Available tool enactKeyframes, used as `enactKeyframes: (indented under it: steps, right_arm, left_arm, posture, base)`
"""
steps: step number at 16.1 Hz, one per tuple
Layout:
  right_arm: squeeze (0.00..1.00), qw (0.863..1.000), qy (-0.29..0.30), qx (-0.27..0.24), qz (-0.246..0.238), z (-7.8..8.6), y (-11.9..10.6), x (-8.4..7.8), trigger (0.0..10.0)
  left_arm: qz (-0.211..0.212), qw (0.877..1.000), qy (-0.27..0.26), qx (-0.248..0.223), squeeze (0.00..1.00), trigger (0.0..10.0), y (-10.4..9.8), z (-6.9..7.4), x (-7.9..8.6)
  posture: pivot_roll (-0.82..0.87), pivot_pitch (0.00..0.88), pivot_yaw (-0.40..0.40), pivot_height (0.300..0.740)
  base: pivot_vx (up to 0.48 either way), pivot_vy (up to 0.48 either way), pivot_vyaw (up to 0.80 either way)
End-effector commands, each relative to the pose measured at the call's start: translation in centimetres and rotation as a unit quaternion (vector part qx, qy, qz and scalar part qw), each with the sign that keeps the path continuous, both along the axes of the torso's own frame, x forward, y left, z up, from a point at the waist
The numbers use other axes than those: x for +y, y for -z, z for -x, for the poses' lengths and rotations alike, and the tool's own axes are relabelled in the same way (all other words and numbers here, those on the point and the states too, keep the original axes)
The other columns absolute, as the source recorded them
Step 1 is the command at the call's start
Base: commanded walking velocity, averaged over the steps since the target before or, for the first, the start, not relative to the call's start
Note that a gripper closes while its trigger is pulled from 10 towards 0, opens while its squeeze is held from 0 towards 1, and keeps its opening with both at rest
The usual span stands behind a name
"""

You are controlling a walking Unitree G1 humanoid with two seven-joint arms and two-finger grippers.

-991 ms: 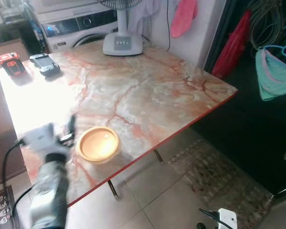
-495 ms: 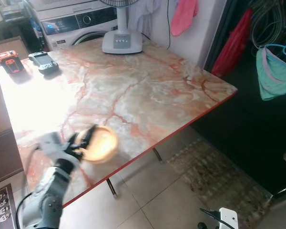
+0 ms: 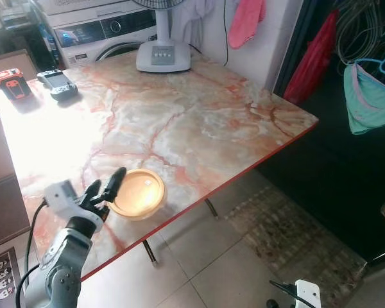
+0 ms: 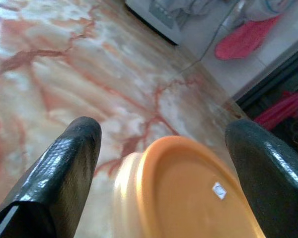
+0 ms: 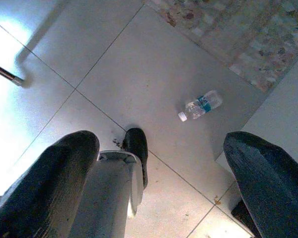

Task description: Restocking fridge

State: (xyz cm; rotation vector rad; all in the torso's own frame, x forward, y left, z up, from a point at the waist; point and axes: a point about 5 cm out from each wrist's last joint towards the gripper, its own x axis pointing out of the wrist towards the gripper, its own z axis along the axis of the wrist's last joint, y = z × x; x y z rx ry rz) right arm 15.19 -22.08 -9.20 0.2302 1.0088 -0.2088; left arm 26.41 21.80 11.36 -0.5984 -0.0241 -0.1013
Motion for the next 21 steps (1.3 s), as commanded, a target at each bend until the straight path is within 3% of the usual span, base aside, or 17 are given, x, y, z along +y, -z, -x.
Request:
enactKeyframes:
  steps: [1,3,9,16,17,18,21]
  right_arm:
    - [0.0,1.0,-0.002,0.006,0.002,0.4,0.1,0.0,10.0]
    - [0.0,1.0,-0.004,0.004,0.0,0.3,0.1,0.1,10.0]
    - [0.0,1.0,-0.007,0.004,0.005,0.2,0.1,0.0,10.0]
    - [0.0,1.0,-0.01,0.006,0.006,0.2,0.0,-0.1,10.0]
    - [0.0,1.0,-0.01,0.005,0.007,0.1,0.0,-0.1,10.0]
    - [0.0,1.0,-0.01,0.005,0.007,0.2,0.0,-0.1,10.0]
    - [0.0,1.0,-0.011,0.006,0.008,0.2,0.0,-0.2,10.0]
  left_arm:
    - [0.002,1.0,0.004,0.009,0.0,10.0,0.4,0.3,-0.4]
    - [0.011,0.999,0.033,0.029,0.0,10.0,1.6,0.2,-1.7]
    - [0.006,0.999,0.031,0.027,0.0,10.0,1.5,-0.8,-2.0]
    - [0.016,0.997,0.057,0.048,0.0,10.0,2.7,-1.6,-3.3]
    - [0.012,0.997,0.057,0.047,0.0,8.2,2.7,-1.8,-3.4]
    - [0.01,0.997,0.055,0.048,0.0,0.0,2.7,-1.9,-3.4]
    - [0.009,0.997,0.057,0.043,0.0,0.0,2.6,-2.0,-3.4]
  posture:
    - [0.13,0.04,-0.005,0.74]
    - [0.12,0.039,-0.007,0.74]
    - [0.11,0.053,-0.012,0.74]
    - [0.11,0.062,-0.021,0.74]
    - [0.11,0.063,-0.022,0.74]
    - [0.11,0.062,-0.024,0.74]
    - [0.11,0.064,-0.026,0.74]
  base:
    - [0.0,0.0,0.0]
    - [0.0,0.0,0.0]
    - [0.0,0.0,0.0]
    - [0.0,0.0,0.0]
    - [0.0,0.0,0.0]
    - [0.0,0.0,0.0]
    - [0.0,0.0,0.0]
